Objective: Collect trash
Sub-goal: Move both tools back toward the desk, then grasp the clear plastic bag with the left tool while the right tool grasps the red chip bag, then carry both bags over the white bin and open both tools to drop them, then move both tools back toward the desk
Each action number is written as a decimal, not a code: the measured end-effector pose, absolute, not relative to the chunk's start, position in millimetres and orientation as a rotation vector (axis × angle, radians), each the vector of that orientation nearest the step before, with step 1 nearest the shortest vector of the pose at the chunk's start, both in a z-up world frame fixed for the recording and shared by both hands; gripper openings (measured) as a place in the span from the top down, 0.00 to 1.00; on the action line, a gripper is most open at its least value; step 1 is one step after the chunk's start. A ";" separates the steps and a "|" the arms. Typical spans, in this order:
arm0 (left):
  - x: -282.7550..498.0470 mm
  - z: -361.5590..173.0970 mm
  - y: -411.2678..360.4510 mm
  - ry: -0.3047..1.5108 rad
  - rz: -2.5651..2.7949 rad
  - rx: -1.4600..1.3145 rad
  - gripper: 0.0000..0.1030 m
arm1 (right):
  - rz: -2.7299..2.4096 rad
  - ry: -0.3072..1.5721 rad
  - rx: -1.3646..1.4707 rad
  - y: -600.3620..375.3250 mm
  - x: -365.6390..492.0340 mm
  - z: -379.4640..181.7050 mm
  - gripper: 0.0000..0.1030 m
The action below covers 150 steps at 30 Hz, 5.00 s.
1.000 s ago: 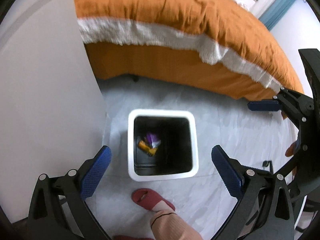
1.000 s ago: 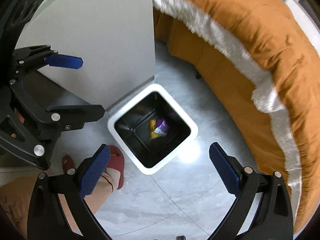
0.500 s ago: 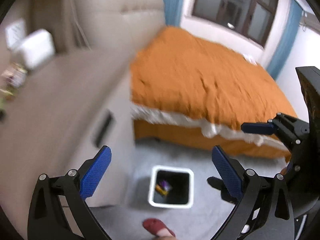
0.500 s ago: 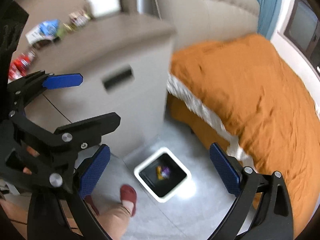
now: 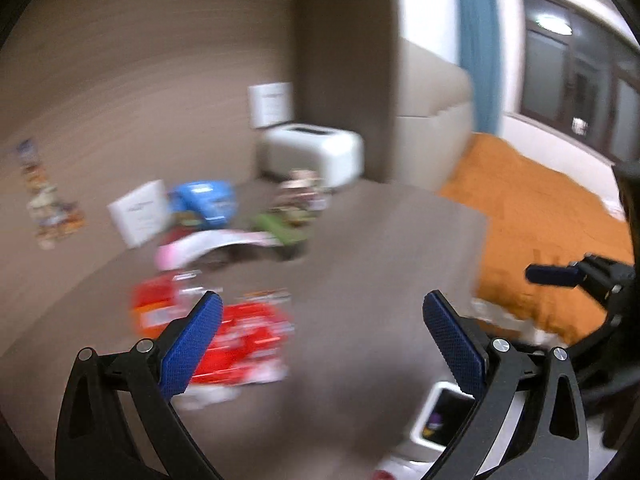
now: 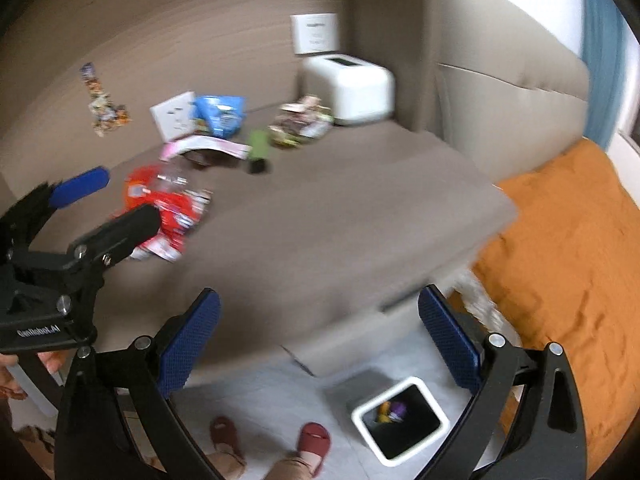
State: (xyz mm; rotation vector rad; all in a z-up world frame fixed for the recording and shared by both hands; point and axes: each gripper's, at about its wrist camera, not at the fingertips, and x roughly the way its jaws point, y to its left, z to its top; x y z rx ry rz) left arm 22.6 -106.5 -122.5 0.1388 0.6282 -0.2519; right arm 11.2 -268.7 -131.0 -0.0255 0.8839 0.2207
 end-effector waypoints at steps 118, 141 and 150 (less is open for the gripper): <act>1.5 -664.6 -420.6 1.454 -1.009 0.582 0.05 | -0.003 1.453 0.076 -506.2 -110.4 -606.0 0.04; 2.8 -488.7 -404.8 1.365 -0.969 0.435 0.05 | -0.185 1.335 0.087 -504.0 -116.6 -424.4 0.04; 11.4 -340.0 -383.0 1.154 -0.955 0.257 0.05 | -0.342 1.074 -0.006 -485.1 -101.5 -277.3 0.04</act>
